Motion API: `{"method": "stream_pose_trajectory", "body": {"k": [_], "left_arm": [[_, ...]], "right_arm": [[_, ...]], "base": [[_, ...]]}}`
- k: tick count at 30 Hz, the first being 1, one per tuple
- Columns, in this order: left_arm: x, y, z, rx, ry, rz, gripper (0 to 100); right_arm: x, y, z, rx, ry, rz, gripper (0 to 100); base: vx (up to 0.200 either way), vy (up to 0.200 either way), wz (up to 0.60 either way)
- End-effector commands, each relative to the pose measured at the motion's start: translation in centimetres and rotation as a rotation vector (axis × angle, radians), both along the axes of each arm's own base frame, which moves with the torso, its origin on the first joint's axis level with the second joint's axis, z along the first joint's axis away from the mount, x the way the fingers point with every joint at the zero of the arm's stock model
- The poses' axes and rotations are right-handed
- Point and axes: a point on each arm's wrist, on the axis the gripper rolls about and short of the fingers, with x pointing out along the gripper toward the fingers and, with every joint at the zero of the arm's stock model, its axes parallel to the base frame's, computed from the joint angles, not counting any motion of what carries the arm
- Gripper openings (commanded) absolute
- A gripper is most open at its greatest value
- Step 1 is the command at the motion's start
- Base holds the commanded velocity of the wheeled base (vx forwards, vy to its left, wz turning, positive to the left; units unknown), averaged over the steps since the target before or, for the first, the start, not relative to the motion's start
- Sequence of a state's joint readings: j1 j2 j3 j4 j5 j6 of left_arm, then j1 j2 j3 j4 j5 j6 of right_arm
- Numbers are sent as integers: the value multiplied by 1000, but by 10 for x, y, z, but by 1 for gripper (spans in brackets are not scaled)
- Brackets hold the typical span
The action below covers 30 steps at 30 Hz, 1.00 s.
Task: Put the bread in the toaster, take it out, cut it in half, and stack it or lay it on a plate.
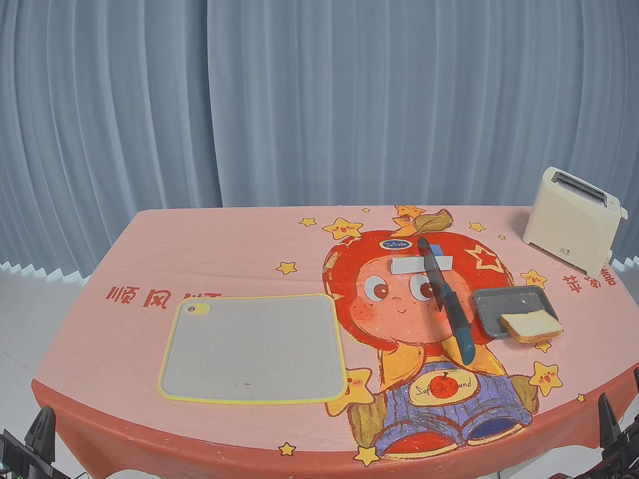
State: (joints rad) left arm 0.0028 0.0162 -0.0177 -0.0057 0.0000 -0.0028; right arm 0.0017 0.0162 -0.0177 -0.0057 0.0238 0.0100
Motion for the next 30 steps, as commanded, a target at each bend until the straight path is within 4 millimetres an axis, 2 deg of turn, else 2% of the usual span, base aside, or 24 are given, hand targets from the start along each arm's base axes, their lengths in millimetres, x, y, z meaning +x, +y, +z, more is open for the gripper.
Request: {"method": "stream_pose_trajectory", "body": {"k": [1, 22, 26, 30], "left_arm": [[0, 0, -5, 0, 1, 0, 0], [0, 0, -5, 0, 0, 0, 0], [0, 0, -5, 0, 1, 0, 0], [0, 0, -5, 0, 0, 0, 0]], "right_arm": [[0, 0, -5, 2, 1, -1, 100], [0, 0, -4, -12, -11, -3, 100], [-1, 0, 5, -17, -102, -8, 100], [0, 0, 3, -16, -84, -9, 100]], "base": [[0, 0, 0], [0, 0, 0], [0, 0, 0], [0, 0, 0]]}}
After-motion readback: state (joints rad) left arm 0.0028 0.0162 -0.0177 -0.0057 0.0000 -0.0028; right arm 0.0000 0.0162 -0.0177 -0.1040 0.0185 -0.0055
